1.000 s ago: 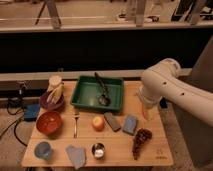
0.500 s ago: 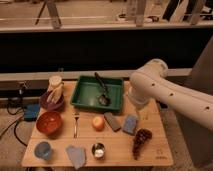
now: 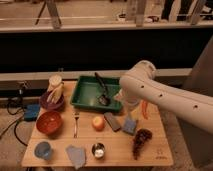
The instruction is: Place apple in red bowl
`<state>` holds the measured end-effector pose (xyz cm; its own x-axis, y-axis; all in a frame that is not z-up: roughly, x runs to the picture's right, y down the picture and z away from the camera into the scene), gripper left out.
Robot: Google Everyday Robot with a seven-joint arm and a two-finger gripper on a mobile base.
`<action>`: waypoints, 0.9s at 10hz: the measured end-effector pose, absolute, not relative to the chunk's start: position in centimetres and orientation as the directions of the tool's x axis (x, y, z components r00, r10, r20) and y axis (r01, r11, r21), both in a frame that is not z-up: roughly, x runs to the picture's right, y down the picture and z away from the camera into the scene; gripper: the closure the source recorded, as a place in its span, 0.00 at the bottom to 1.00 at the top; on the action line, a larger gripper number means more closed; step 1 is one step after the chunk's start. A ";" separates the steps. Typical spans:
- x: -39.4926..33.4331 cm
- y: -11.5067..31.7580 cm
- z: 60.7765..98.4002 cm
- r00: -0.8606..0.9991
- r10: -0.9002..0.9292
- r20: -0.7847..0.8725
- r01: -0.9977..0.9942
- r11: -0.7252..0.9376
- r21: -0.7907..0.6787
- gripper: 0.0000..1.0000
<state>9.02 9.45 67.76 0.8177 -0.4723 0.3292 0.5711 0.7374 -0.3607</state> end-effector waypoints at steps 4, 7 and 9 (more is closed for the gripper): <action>5.1 9.9 68.2 0.775 -0.507 0.378 0.624 0.709 -0.328 0.20; 3.6 10.3 68.6 0.742 -0.531 0.410 0.659 0.689 -0.300 0.20; 2.5 10.3 68.8 0.723 -0.545 0.424 0.678 0.678 -0.285 0.20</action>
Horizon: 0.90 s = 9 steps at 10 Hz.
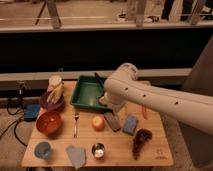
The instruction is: Place apple in red bowl
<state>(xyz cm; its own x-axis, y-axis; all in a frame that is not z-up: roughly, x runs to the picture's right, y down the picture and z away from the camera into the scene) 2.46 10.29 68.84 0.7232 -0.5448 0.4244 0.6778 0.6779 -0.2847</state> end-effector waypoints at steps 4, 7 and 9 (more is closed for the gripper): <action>0.6 10.7 69.8 0.692 -0.558 0.458 0.704 0.661 -0.260 0.20; -1.3 11.1 71.2 0.674 -0.557 0.485 0.715 0.655 -0.243 0.20; -1.5 11.7 72.7 0.676 -0.543 0.498 0.710 0.662 -0.241 0.20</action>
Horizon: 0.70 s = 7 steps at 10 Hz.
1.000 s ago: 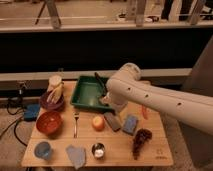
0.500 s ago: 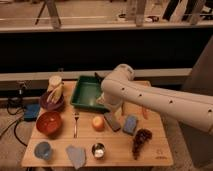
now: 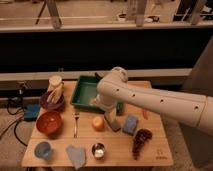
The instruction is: Place apple in red bowl
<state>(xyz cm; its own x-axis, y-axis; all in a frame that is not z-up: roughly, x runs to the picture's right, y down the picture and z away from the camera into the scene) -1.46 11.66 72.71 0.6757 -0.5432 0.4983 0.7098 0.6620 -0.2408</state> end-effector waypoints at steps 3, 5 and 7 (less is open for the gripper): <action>-1.8 11.9 73.4 0.674 -0.532 0.512 0.706 0.668 -0.235 0.20; -2.3 13.1 74.7 0.675 -0.521 0.523 0.701 0.673 -0.235 0.20; -2.5 14.0 75.7 0.678 -0.505 0.534 0.694 0.680 -0.237 0.20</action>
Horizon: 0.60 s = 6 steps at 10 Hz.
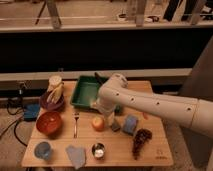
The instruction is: Place apple in red bowl
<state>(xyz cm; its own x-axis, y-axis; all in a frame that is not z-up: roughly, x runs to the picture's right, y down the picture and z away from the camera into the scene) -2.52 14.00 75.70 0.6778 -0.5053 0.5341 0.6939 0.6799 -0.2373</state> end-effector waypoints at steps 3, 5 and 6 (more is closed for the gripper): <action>-2.9 15.1 76.6 0.685 -0.483 0.545 0.680 0.693 -0.241 0.20; -3.4 15.8 77.1 0.684 -0.471 0.557 0.676 0.696 -0.242 0.20; -3.5 16.2 77.4 0.686 -0.461 0.563 0.671 0.699 -0.245 0.20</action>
